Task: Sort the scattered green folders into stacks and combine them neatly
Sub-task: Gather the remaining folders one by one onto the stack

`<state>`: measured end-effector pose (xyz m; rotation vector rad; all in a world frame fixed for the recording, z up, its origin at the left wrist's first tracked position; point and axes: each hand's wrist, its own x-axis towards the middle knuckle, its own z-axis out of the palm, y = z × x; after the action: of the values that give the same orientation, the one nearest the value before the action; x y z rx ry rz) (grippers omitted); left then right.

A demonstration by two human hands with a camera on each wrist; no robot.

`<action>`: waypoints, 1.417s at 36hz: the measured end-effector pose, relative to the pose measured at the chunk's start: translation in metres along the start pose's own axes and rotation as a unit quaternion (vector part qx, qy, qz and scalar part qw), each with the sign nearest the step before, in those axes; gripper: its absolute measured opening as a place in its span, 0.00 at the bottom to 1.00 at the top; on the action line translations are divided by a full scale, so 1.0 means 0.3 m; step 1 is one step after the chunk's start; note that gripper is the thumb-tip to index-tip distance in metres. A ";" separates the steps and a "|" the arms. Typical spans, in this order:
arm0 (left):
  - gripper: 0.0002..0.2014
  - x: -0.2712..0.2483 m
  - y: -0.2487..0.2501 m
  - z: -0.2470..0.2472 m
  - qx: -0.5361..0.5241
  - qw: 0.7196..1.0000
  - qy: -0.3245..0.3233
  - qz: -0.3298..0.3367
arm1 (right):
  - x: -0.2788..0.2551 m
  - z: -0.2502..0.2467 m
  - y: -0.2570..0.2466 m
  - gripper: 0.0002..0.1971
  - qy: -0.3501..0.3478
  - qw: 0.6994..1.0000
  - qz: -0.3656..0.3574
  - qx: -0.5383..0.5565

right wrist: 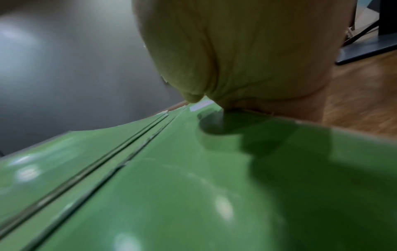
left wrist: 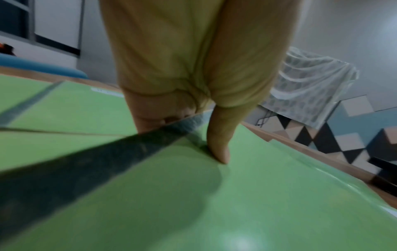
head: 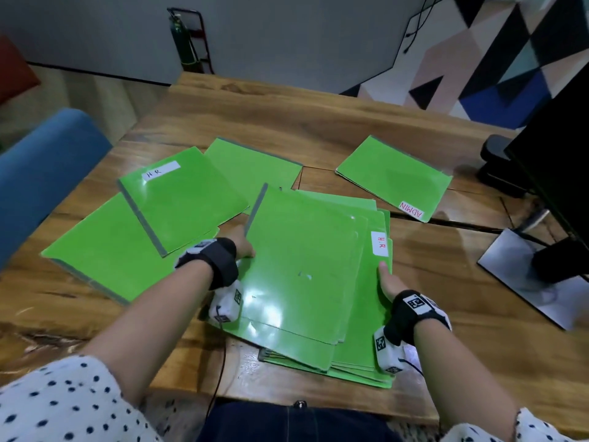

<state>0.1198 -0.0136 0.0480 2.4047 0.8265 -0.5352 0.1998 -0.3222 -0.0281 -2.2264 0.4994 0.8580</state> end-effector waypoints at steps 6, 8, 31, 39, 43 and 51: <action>0.23 -0.031 0.063 0.120 -0.072 0.997 0.020 -0.025 | 0.009 -0.012 -0.008 0.40 -0.007 1.000 0.004 0.001; 0.21 -0.053 0.083 0.155 -0.070 0.996 0.045 -0.027 | 0.010 -0.016 -0.011 0.40 -0.007 1.000 0.005 0.005; 0.38 0.190 -0.316 -0.052 -0.353 0.851 0.208 -0.328 | 0.004 0.010 -0.069 0.46 -0.002 0.994 0.022 -0.112; 0.43 0.270 -0.438 -0.066 -0.255 0.865 0.202 -0.381 | 0.020 0.043 -0.083 0.43 0.016 0.988 0.019 -0.154; 0.45 0.313 -0.494 -0.053 -0.287 0.867 0.190 -0.360 | 0.028 0.043 -0.084 0.42 0.010 0.986 0.017 -0.164; 0.25 0.205 -0.431 -0.093 -0.353 0.883 0.161 -0.263 | 0.016 0.043 -0.083 0.43 -0.005 0.988 0.006 -0.152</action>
<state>0.0858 0.1167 -0.0083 1.5932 1.5301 0.0149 0.2114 -0.2963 -0.0270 -2.4947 0.3981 1.0061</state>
